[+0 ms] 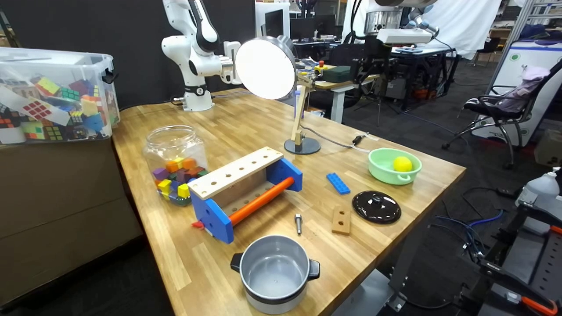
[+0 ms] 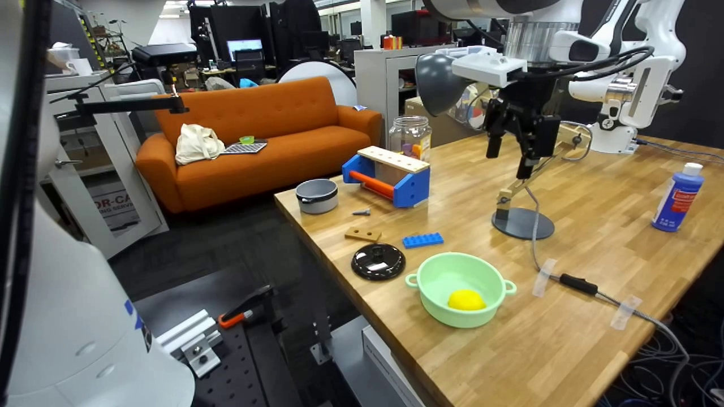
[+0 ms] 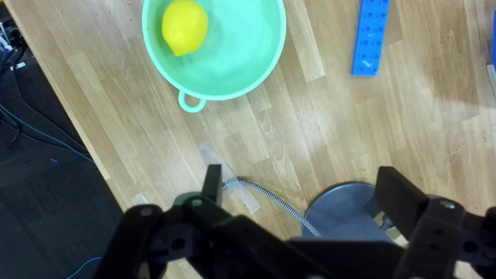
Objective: Turn off the lamp
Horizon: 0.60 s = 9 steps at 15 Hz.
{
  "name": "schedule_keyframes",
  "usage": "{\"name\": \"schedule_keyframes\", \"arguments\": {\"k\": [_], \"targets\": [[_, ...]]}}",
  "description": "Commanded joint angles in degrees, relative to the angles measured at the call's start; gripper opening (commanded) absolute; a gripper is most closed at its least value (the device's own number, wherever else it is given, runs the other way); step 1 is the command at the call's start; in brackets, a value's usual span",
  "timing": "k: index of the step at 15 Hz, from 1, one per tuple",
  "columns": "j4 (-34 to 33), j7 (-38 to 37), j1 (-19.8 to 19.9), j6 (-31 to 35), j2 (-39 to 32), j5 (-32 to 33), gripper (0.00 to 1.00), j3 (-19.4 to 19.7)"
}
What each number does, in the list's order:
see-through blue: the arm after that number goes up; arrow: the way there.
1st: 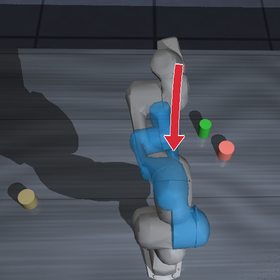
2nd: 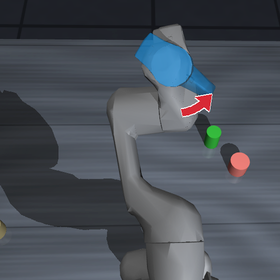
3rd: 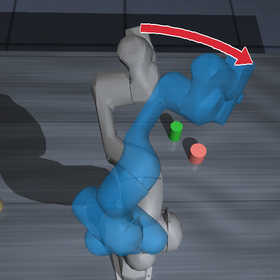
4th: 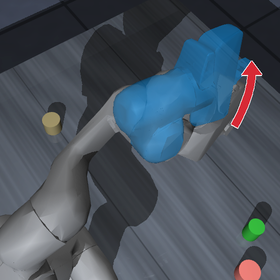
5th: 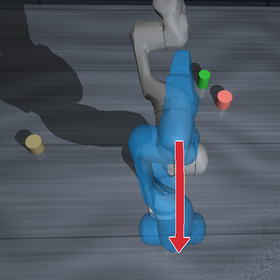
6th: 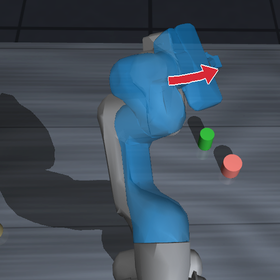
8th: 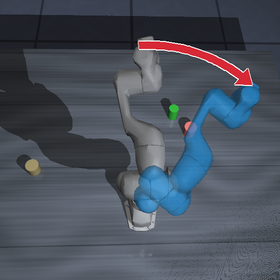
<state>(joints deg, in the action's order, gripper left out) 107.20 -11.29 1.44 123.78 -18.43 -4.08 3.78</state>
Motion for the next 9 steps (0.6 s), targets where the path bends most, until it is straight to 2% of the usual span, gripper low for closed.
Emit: {"name": "schedule_keyframes", "arguments": {"k": [1,3,9], "targets": [[-0.2,-1.3,-0.1,0.5,-0.3,0.6,1.0,0.2],[-1.6,-1.3,0.4,1.1,-1.6,0.1,1.0,0.4],[-10.0,3.1,0.8,1.2,-10.2,6.7,1.0,1.9]]}}
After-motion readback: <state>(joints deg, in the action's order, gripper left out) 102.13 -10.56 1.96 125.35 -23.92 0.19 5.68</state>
